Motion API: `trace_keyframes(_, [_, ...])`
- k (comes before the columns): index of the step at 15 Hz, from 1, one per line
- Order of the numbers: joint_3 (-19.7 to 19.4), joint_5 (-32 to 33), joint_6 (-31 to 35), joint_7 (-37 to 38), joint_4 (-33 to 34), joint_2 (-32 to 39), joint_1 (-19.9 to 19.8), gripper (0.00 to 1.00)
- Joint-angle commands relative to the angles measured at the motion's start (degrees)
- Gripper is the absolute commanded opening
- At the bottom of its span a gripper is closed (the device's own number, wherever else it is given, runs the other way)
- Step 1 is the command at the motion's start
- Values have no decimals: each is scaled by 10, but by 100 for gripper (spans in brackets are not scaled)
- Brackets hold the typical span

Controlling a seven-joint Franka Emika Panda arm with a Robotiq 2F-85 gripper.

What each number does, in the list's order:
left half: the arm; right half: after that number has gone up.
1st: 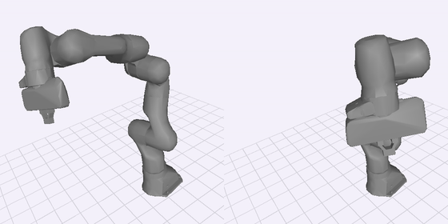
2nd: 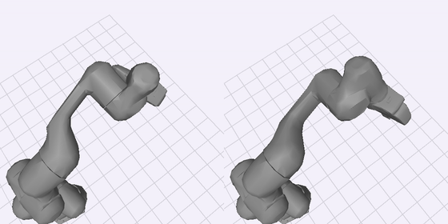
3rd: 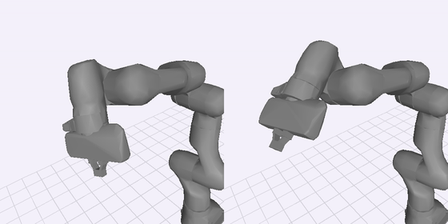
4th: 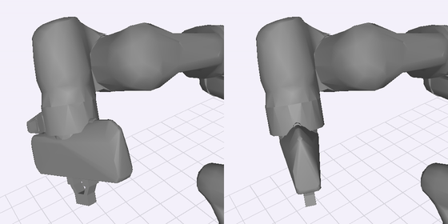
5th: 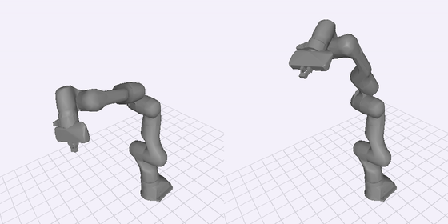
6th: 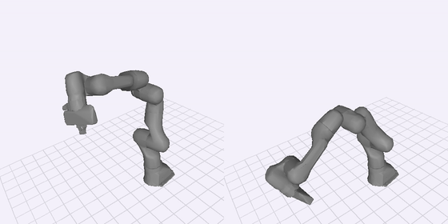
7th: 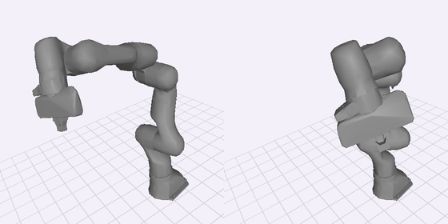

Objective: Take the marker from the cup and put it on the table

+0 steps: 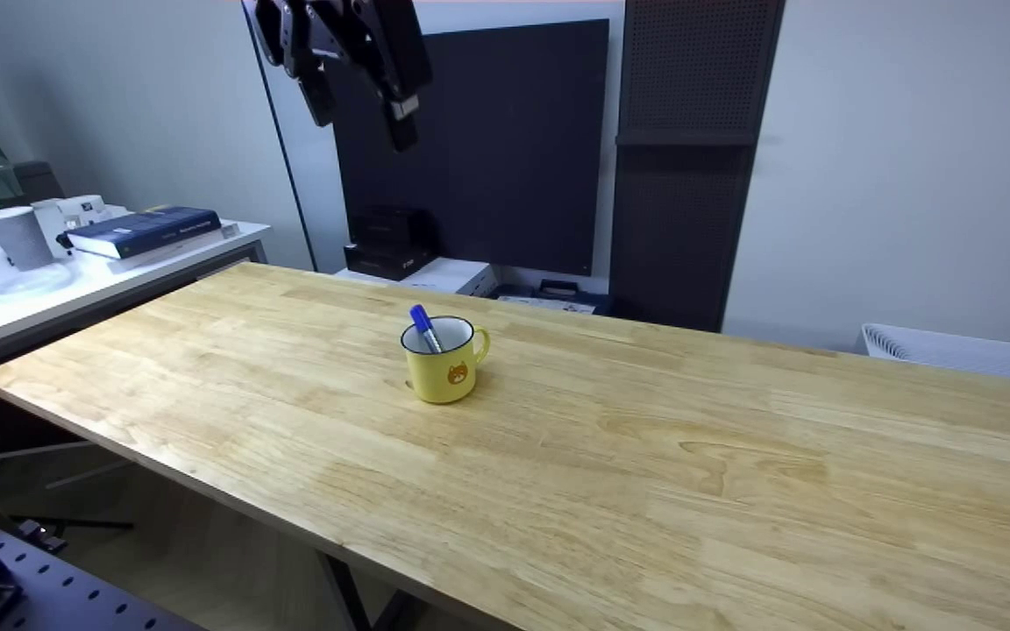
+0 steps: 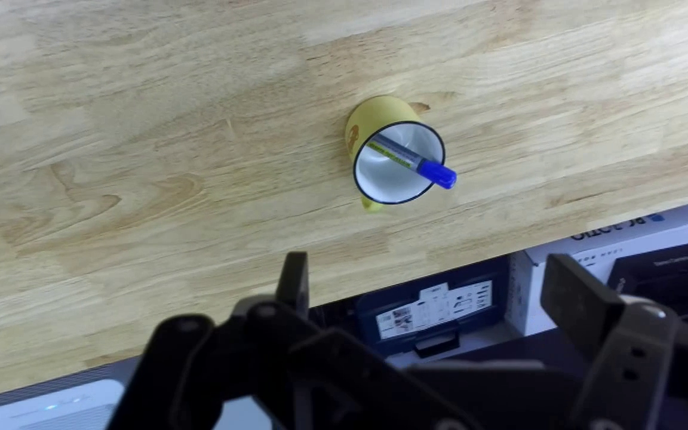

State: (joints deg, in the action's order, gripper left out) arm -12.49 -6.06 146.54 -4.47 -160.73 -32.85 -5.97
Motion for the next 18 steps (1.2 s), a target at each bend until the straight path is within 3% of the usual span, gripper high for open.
trace_keyframes(1, [-97, -96, 8, -153, 20, 60, 92, 100])
trace_keyframes(5, [-232, -175, -32, -344, 66, 151, 217, 100])
trace_keyframes(6, [-223, -198, -54, -390, 84, 191, 209, 100])
trace_keyframes(7, [-255, -178, -62, -398, 101, 229, 239, 100])
trace_keyframes(9, [-258, -147, -62, -391, 128, 291, 250, 100])
trace_keyframes(12, [-248, -127, -19, -355, 181, 393, 253, 100])
trace_keyframes(13, [-157, -122, -14, -342, 201, 424, 162, 100])
trace_keyframes(14, [-139, -126, -15, -367, 144, 343, 137, 100])
trace_keyframes(16, [-87, -107, -6, -347, 174, 393, 91, 100])
trace_keyframes(18, [-76, -101, -4, -341, 188, 417, 81, 100])
